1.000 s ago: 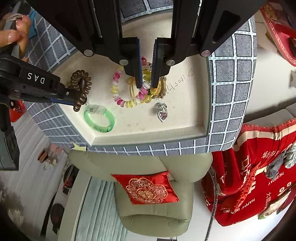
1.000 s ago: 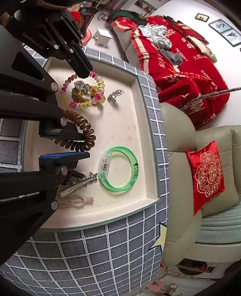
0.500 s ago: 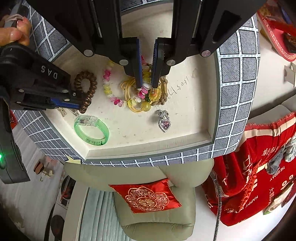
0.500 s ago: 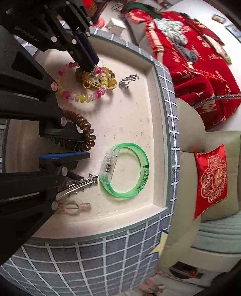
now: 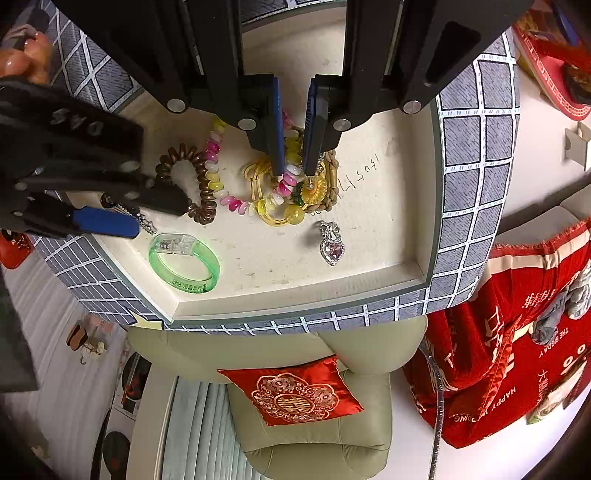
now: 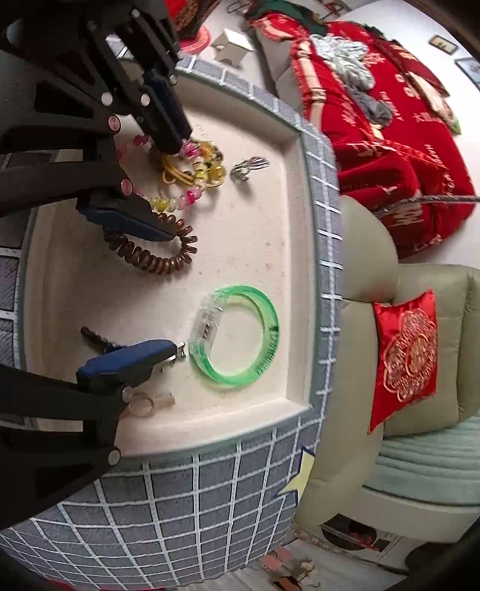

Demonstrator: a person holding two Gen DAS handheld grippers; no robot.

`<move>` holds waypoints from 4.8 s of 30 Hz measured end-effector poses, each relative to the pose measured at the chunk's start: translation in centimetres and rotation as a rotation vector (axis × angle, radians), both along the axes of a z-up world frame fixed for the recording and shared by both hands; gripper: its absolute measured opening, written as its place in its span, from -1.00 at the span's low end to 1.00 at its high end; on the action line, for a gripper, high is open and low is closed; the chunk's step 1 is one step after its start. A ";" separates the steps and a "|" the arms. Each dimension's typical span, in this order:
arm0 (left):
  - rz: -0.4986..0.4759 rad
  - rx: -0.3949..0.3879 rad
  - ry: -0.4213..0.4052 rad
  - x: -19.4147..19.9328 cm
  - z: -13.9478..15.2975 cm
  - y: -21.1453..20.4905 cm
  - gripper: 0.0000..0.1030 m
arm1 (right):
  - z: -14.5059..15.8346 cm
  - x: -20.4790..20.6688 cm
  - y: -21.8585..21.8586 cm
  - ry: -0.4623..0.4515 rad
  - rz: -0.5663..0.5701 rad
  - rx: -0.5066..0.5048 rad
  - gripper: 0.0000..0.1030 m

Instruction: Organize jewelry

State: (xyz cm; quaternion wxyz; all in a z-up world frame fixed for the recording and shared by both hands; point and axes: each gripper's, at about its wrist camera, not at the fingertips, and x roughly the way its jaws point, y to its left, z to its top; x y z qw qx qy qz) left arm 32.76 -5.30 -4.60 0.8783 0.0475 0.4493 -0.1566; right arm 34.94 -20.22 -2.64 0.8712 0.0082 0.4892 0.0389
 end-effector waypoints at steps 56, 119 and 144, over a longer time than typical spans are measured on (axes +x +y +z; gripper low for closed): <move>0.120 0.095 -0.186 -1.7 3.2 1.4 1.00 | 3.3 -5.0 -4.4 -0.146 -0.119 0.100 0.87; 0.319 0.044 -0.216 -17.2 3.1 3.3 1.00 | 3.8 -18.8 -2.3 -0.296 -0.096 -0.041 0.87; 0.310 0.045 -0.222 -17.5 3.5 2.8 1.00 | 4.3 -19.2 -2.2 -0.316 -0.090 -0.054 0.87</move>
